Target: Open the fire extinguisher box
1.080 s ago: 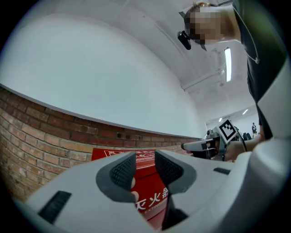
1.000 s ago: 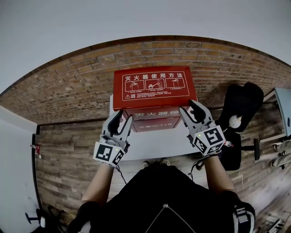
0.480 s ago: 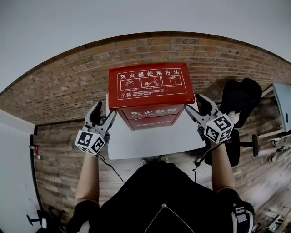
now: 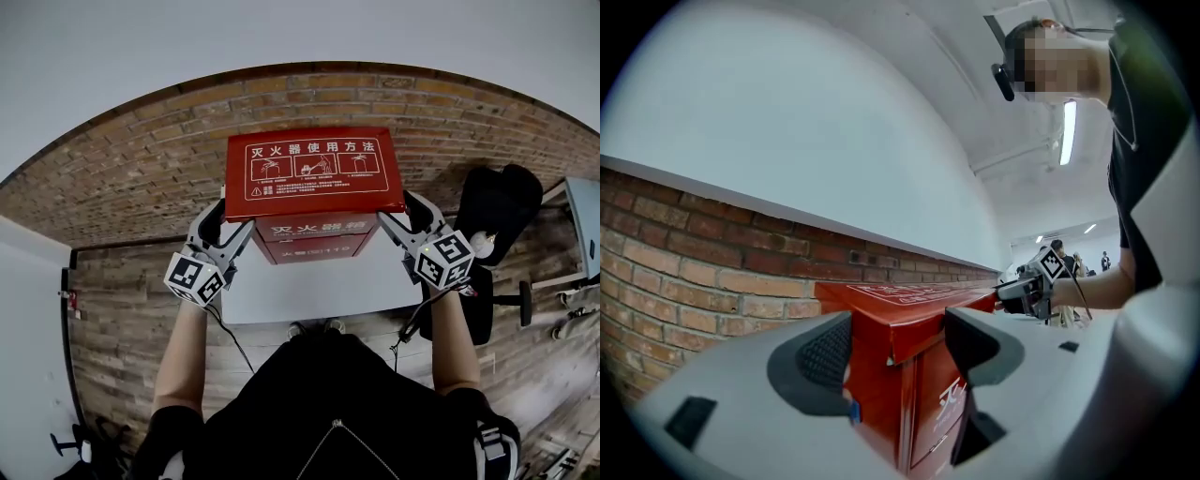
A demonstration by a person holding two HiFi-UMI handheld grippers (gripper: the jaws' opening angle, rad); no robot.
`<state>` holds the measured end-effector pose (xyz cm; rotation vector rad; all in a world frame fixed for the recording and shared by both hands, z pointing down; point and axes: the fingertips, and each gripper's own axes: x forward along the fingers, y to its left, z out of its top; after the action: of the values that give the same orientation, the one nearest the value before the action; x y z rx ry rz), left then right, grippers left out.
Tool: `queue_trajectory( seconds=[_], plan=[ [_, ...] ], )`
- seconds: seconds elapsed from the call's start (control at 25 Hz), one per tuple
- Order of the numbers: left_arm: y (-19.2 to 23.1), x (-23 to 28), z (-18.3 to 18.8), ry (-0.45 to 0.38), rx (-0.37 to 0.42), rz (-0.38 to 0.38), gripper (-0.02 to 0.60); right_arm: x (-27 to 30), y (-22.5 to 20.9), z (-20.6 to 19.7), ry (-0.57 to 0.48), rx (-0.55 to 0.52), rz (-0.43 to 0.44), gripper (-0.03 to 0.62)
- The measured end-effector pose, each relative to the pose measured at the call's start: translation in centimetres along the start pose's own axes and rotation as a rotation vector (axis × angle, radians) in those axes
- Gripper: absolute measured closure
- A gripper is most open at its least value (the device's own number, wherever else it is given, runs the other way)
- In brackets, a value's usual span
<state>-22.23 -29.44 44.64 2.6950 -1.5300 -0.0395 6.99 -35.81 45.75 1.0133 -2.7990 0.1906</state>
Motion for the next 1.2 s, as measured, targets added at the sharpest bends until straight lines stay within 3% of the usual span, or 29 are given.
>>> queue_trajectory(
  seconds=[0.52,0.84,1.0,1.2],
  plan=[
    [0.0,-0.1,1.6,-0.027,-0.036,0.010,0.235,-0.4,0.0,1.2,-0.005,0.004,0.003,0.303],
    [0.6,0.8,7.2,-0.111,-0.057,-0.009,0.233,-0.9,-0.9,7.2,-0.160,0.118,0.059,0.303],
    [1.8,1.9,10.0,-0.140,-0.007,0.009,0.235,-0.2,-1.4,10.5,-0.212,0.061,0.061,0.303],
    [3.3,3.9,12.5,-0.157,0.025,0.024,0.235,1.8,-3.2,13.0,-0.205,-0.016,0.026,0.304]
  ],
)
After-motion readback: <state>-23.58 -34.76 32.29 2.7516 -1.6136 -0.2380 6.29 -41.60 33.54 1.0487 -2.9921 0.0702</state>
